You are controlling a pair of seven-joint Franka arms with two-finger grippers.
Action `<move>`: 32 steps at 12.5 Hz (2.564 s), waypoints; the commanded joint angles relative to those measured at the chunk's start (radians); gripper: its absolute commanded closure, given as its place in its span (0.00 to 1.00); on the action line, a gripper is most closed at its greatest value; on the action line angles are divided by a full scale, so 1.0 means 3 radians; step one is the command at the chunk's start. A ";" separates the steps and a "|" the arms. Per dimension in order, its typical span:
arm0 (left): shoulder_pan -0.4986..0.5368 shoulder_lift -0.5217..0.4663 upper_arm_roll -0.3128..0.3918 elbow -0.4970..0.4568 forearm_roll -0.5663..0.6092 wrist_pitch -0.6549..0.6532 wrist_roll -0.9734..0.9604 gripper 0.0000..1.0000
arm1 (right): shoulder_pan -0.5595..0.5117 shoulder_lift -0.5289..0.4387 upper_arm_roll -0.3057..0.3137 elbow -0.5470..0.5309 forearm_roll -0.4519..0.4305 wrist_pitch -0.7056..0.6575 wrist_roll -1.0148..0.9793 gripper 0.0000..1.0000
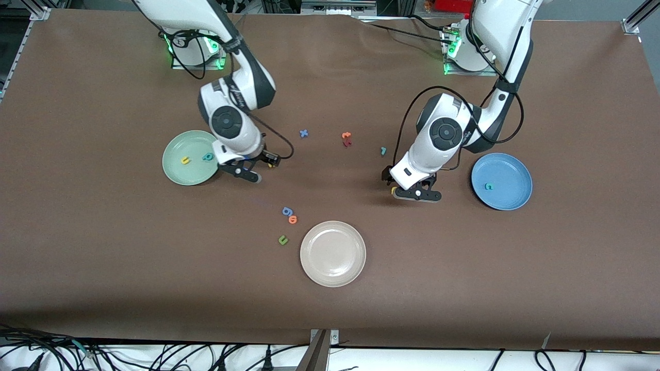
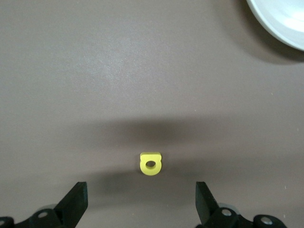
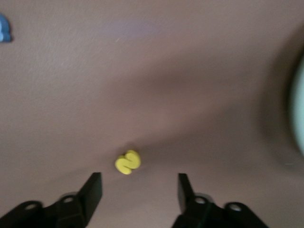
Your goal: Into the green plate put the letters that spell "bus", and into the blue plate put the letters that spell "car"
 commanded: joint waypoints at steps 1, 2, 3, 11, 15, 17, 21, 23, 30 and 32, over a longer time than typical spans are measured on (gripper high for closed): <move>-0.0093 0.0124 0.0053 0.0076 -0.0049 0.0129 -0.0123 0.00 | 0.0057 0.0122 -0.0023 0.0039 0.0025 0.0106 0.0084 0.35; -0.0113 0.0144 0.0048 0.0076 0.0012 0.0129 -0.0123 0.00 | 0.0058 0.0148 -0.0018 0.0039 0.0025 0.0116 0.0084 0.39; -0.0129 0.0170 0.0053 0.0076 0.0022 0.0134 -0.0128 0.00 | 0.0058 0.0189 -0.0023 0.0039 0.0025 0.0167 0.0084 0.39; -0.0144 0.0318 0.0063 0.0076 0.0033 0.0236 -0.0364 0.21 | 0.0063 0.0235 -0.0028 0.0044 0.0015 0.0254 0.0013 0.90; -0.0159 0.0379 0.0115 0.0076 0.0038 0.0246 -0.0364 0.30 | 0.0042 -0.0040 -0.0262 0.0070 0.0009 -0.0224 -0.0502 0.90; -0.0195 0.0395 0.0115 0.0076 0.0033 0.0246 -0.0369 0.33 | 0.0037 -0.0270 -0.0538 0.0054 0.0020 -0.0761 -0.1043 0.90; -0.0195 0.0395 0.0115 0.0081 0.0033 0.0246 -0.0374 0.34 | 0.0037 -0.0572 -0.1136 -0.0272 0.0020 -0.1080 -0.2046 0.90; -0.0195 0.0400 0.0125 0.0111 0.0038 0.0246 -0.0369 0.37 | 0.0037 -0.0598 -0.1371 -0.0517 0.0020 -0.1004 -0.2410 0.90; -0.0221 0.0400 0.0166 0.0117 0.0038 0.0246 -0.0369 0.66 | -0.0009 -0.0583 -0.1485 -0.0871 0.0030 -0.0564 -0.2744 0.00; -0.0231 0.0400 0.0166 0.0117 0.0038 0.0246 -0.0369 0.77 | -0.0004 -0.0619 -0.1475 -0.0551 0.0025 -0.0899 -0.2723 0.00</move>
